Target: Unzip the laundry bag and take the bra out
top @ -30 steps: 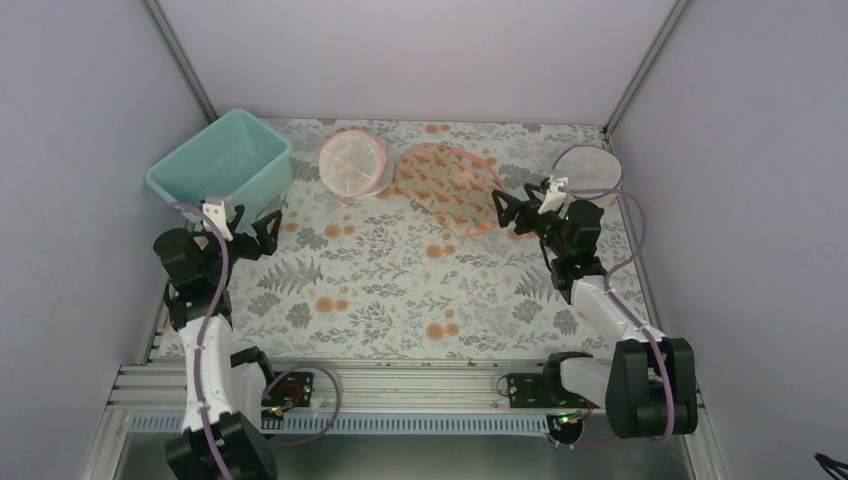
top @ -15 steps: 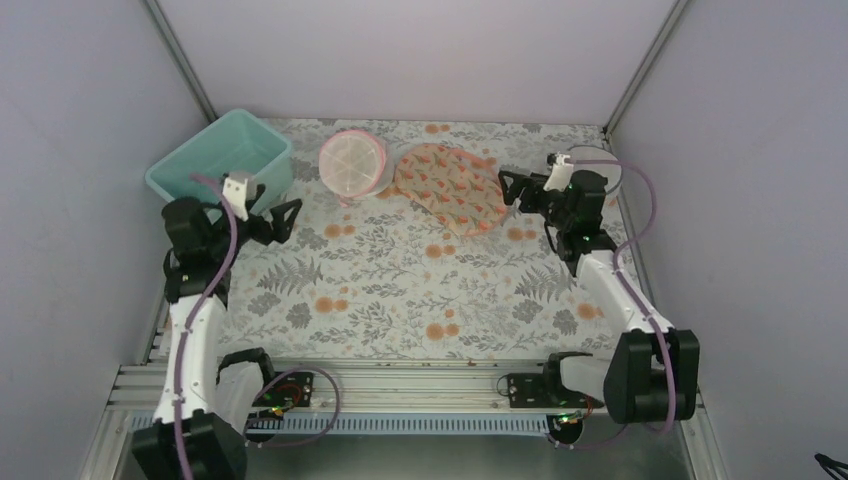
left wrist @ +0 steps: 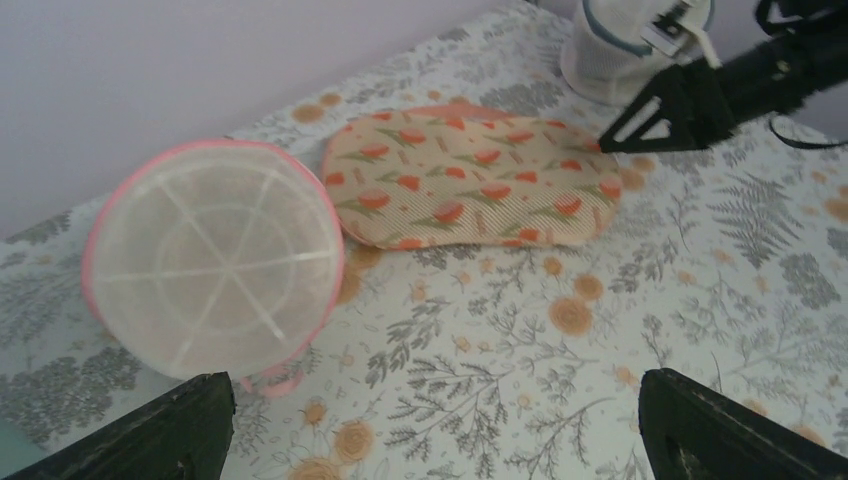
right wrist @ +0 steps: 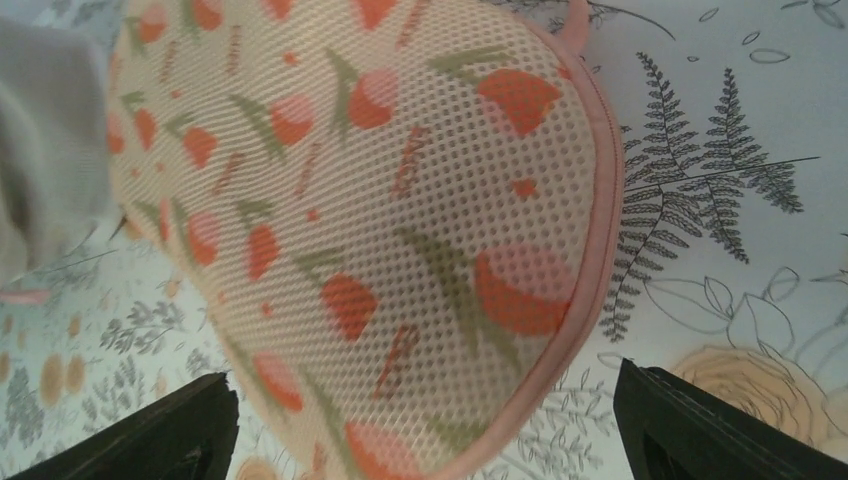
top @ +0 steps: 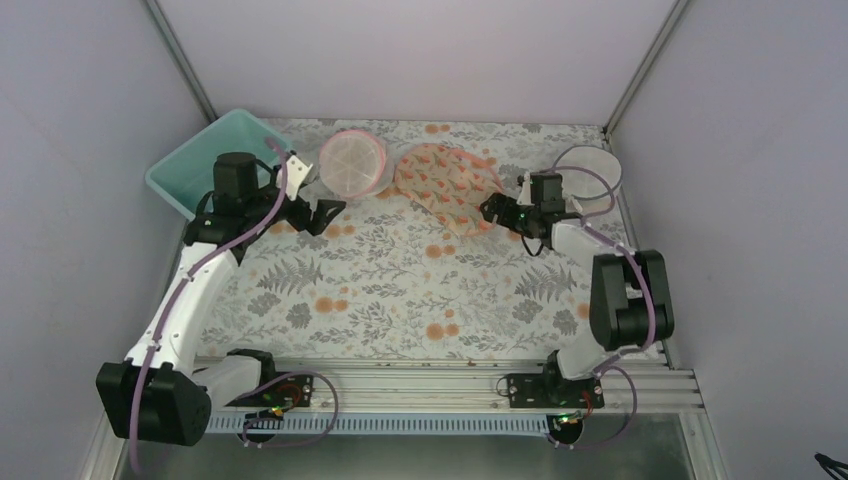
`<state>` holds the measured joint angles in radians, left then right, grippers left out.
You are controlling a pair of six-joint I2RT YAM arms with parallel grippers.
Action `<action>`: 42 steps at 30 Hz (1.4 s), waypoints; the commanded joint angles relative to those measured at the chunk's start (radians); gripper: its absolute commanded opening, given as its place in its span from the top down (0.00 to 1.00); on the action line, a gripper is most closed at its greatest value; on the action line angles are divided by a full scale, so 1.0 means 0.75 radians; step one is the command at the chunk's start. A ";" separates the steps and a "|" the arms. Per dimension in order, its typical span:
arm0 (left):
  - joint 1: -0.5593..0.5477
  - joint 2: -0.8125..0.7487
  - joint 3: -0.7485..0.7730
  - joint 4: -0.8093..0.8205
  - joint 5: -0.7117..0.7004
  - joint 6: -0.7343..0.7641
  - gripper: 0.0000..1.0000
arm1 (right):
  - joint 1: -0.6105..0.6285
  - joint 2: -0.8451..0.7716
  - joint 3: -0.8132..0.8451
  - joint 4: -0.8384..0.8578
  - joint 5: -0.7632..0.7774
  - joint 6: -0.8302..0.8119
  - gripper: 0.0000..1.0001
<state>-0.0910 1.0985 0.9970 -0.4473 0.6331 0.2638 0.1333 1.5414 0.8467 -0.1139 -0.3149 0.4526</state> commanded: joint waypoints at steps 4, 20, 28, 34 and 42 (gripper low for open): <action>-0.073 0.046 0.035 -0.089 -0.020 0.103 0.00 | 0.000 0.232 0.120 -0.007 -0.044 0.051 0.12; -0.391 0.262 0.331 -0.432 -0.191 0.453 0.00 | 0.011 -0.056 0.193 -0.162 -0.505 0.068 0.96; -1.009 0.282 0.248 -0.140 -0.903 0.842 0.00 | 0.023 -0.380 0.074 -0.059 -0.636 0.518 0.96; -1.059 0.387 0.212 0.387 -1.091 0.803 0.00 | 0.049 -0.555 0.030 0.030 -0.656 0.754 0.96; -1.006 0.450 -0.028 0.842 -0.951 1.107 0.00 | 0.052 -0.612 0.057 0.042 -0.713 0.820 0.96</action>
<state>-0.8742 1.4021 1.0004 -0.0311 -0.1150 0.9939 0.1692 1.1088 0.8680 -0.1486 -0.7925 1.0061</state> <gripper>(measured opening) 0.999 0.051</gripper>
